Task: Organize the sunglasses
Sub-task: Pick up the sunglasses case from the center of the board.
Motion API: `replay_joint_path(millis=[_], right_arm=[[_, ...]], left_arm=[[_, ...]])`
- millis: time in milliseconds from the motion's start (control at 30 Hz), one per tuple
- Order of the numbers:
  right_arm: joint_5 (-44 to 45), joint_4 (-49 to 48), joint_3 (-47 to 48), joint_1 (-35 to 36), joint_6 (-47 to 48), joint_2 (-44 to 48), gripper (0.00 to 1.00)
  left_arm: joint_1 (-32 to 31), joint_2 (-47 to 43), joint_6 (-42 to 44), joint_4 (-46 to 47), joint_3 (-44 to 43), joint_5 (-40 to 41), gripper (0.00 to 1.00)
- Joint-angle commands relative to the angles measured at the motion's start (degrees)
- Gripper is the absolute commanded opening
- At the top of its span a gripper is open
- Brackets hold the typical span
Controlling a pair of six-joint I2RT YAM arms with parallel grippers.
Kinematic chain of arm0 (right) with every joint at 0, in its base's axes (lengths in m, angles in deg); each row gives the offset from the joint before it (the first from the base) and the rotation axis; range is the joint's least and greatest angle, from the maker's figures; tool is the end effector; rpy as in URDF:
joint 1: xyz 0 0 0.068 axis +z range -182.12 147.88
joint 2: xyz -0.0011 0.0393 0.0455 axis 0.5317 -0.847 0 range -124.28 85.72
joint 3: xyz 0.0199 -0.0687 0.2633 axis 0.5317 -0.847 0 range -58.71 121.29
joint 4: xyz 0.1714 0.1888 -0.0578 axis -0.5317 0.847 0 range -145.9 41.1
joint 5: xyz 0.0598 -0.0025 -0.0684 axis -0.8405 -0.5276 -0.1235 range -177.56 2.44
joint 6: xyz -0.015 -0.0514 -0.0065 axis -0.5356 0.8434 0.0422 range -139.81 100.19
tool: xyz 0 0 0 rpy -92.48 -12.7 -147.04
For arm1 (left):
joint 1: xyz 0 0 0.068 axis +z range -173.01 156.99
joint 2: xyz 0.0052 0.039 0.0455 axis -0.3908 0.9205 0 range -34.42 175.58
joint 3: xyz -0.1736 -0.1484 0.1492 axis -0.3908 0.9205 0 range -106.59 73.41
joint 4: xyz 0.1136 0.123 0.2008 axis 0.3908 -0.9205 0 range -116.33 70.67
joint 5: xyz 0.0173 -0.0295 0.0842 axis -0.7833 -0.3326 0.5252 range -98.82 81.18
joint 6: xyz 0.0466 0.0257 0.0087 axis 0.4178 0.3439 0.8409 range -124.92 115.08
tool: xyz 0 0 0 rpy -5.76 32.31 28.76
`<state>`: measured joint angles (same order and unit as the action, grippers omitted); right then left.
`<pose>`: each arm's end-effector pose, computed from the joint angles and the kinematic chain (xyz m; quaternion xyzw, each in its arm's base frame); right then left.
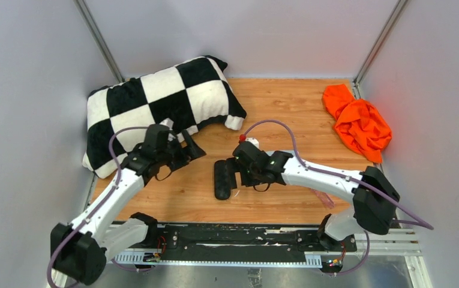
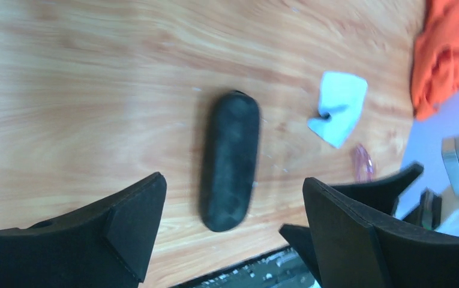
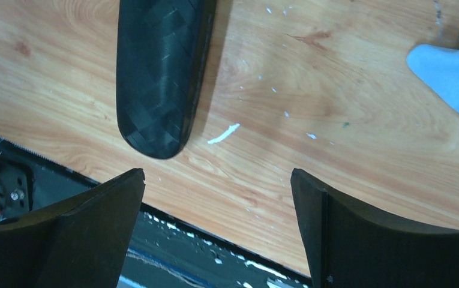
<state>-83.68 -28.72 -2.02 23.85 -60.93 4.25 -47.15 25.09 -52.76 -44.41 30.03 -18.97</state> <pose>0.1676 0.2438 0.2402 -0.1112 0.9384 0.2229 0.2396 0.1983 -0.0958 0.2588 -0.1504 0.8953 -0.3070 0.2855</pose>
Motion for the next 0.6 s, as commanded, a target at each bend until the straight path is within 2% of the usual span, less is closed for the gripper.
replay_joint_path(millis=[0,67,133,233,400,567], right_arm=[[7.80,-3.70,3.63,4.88,-4.86,-5.41,0.98],[8.73,-3.80,5.82,6.52,-5.03,-8.45,0.98],[9.24,-3.80,7.78,8.03,-4.93,-11.17,0.98],[9.08,-3.51,10.07,8.90,-5.88,-15.02,0.98],[11.01,4.79,17.64,9.15,-8.84,-23.15,0.98],[13.23,8.29,21.15,9.16,-8.92,-27.21,0.93]], left_arm=[[12.06,-6.04,2.84,-6.23,7.22,-6.22,0.91],[16.40,-6.85,3.98,-7.49,8.95,-8.23,0.91],[17.75,-6.86,4.80,-8.60,9.46,-8.29,0.91],[17.81,-6.81,4.79,-9.03,9.70,-7.88,0.91],[17.81,-7.10,3.71,-7.97,10.63,-7.43,0.91],[17.81,-7.07,2.38,-6.39,11.85,-8.41,0.91]])
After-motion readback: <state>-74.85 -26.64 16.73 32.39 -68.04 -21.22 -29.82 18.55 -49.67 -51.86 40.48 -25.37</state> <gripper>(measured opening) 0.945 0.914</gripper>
